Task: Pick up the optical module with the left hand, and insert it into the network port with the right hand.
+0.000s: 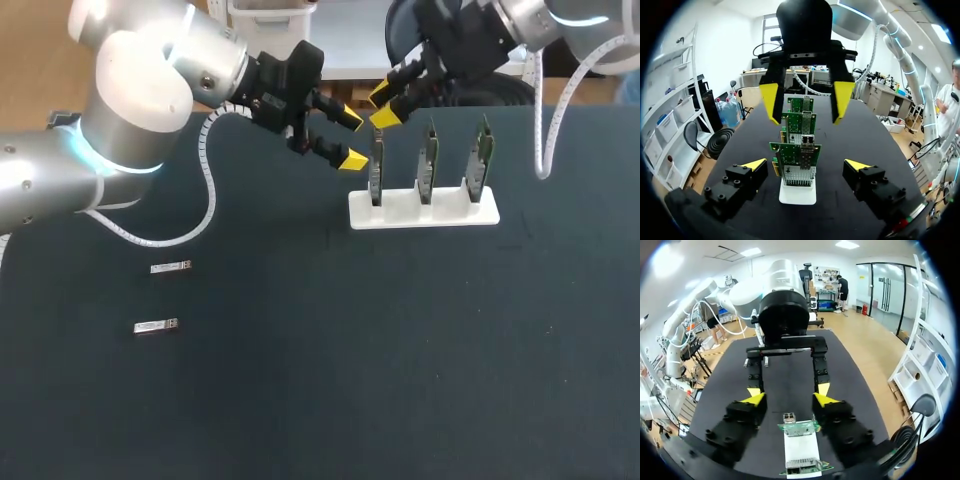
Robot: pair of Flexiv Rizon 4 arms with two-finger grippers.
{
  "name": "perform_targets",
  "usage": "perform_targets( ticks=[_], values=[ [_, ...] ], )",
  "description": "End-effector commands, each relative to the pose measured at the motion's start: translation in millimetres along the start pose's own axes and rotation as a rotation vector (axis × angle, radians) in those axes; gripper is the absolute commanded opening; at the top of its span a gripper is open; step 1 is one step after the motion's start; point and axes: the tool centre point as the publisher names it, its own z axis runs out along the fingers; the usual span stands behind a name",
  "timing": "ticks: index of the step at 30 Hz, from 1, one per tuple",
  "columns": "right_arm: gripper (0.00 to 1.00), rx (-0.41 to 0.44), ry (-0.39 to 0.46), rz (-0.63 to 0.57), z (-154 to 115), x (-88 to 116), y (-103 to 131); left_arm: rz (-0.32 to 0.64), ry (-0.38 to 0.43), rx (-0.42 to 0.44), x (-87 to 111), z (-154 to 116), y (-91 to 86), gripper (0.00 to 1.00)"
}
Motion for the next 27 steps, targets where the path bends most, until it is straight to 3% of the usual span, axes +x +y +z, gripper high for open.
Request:
perform_targets(
  ticks=[1, 11, 12, 13, 15, 16, 17, 27],
  values=[
    [1.00, -0.010, -0.032, 0.005, -9, 2, 3, 0.000, 0.002, -0.004, -0.1, 0, -1.7, 1.00],
    [1.00, -0.054, -0.079, 0.016, -18, -3, 5, 0.000, 0.002, -0.004, -0.1, 0, -1.7, 1.00],
    [0.94, -0.053, -0.077, 0.013, -17, -3, 6, 0.000, 0.002, -0.004, -0.1, 0, -1.7, 1.00],
    [0.49, -0.049, -0.073, 0.012, -17, -4, 6, 0.000, 0.002, -0.004, -0.1, 0, -1.7, 1.00],
    [0.25, -0.045, -0.071, 0.013, -16, -4, 7, 0.000, 0.002, -0.004, -0.1, 0, -1.7, 1.00],
    [0.05, -0.044, -0.069, 0.014, -15, -4, 7, 0.000, 0.002, -0.004, -0.1, 0, -1.7, 1.00],
    [0.00, -0.042, -0.067, 0.013, -14, -4, 7, 0.000, 0.002, -0.004, -0.1, 0, -1.7, 1.00],
    [0.00, -0.032, -0.053, 0.021, -7, -2, 6, 0.000, 0.002, -0.004, -0.1, 0, -1.7, 1.00]
  ],
)
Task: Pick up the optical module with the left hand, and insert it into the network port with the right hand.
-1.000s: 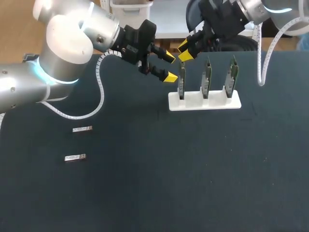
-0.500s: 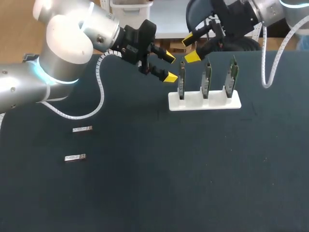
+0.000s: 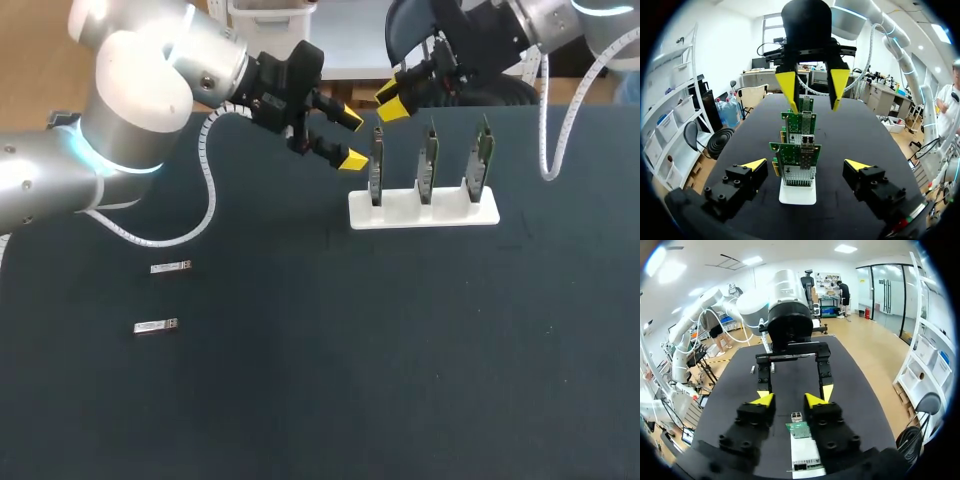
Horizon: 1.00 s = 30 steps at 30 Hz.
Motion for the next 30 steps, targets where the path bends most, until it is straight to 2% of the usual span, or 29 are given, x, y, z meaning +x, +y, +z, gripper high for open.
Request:
perform_targets(
  ticks=[1, 30],
  values=[
    [0.00, 0.008, 0.003, 0.006, 4, 1, -2, 0.000, 0.002, -0.004, -0.2, 0, -1.6, 1.00],
    [0.00, 0.002, 0.045, 0.035, 19, 17, -9, 0.000, 0.002, -0.004, -0.2, 0, -1.6, 1.00]
  ],
)
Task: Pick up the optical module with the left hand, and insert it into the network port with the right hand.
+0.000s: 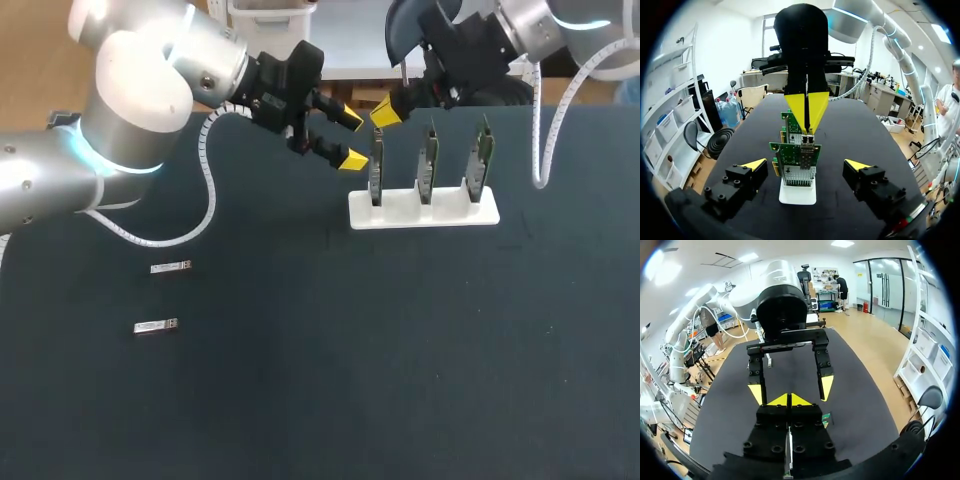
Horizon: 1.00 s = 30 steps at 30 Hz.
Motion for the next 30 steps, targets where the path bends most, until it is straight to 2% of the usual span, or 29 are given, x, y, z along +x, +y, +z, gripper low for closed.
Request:
perform_targets(
  ticks=[1, 30],
  values=[
    [0.00, 0.001, 0.006, 0.005, 3, 1, -2, 0.000, 0.002, -0.004, -0.2, 0, -1.6, 1.00],
    [0.00, -0.008, 0.038, 0.037, 12, 15, -2, 0.000, 0.002, -0.004, -0.2, 0, -1.6, 1.00]
  ],
)
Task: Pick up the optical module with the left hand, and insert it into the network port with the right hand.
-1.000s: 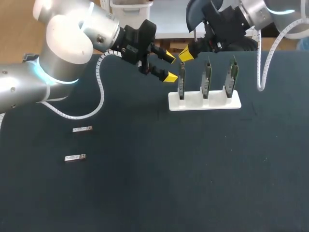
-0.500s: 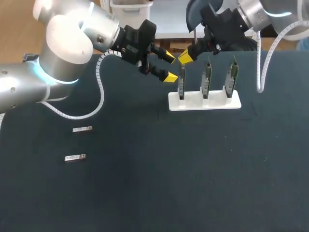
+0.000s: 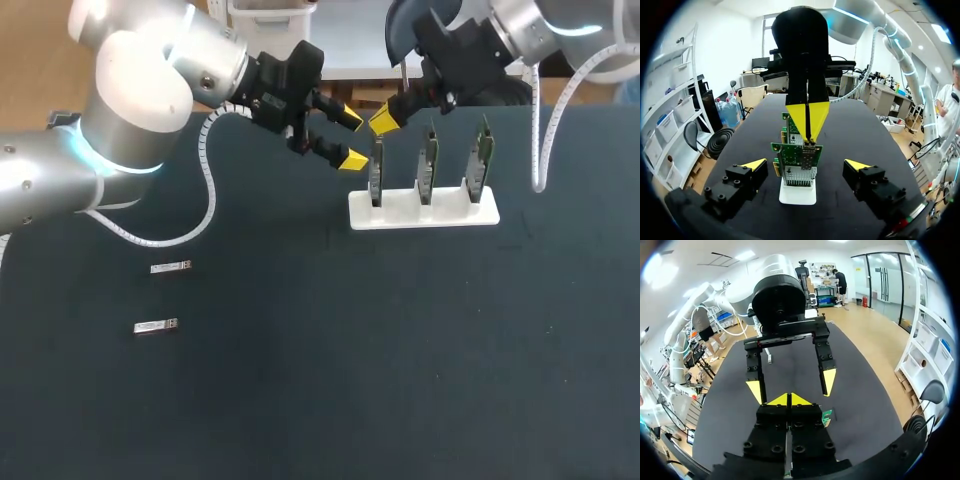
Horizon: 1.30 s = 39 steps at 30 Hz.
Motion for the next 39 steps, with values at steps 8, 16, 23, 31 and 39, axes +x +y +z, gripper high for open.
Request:
perform_targets(
  ticks=[8, 16, 23, 31, 39],
  values=[
    [0.00, -0.003, 0.002, 0.015, 7, 9, -3, 0.000, 0.002, -0.004, -0.2, 0, -1.6, 1.00],
    [0.00, -0.010, -0.067, 0.019, -6, -4, -2, 0.000, 0.002, -0.004, -0.2, 0, -1.6, 1.00],
    [0.00, -0.011, -0.108, -0.011, -22, -16, 1, 0.000, 0.002, -0.004, -0.2, 0, -1.6, 1.00],
    [0.00, 0.021, -0.097, -0.010, -50, -2, -3, 0.000, 0.002, -0.004, -0.2, 0, -1.6, 1.00],
    [0.00, 0.023, -0.079, 0.003, -71, 18, -1, 0.000, 0.002, -0.004, -0.2, 0, -1.6, 1.00]
  ],
)
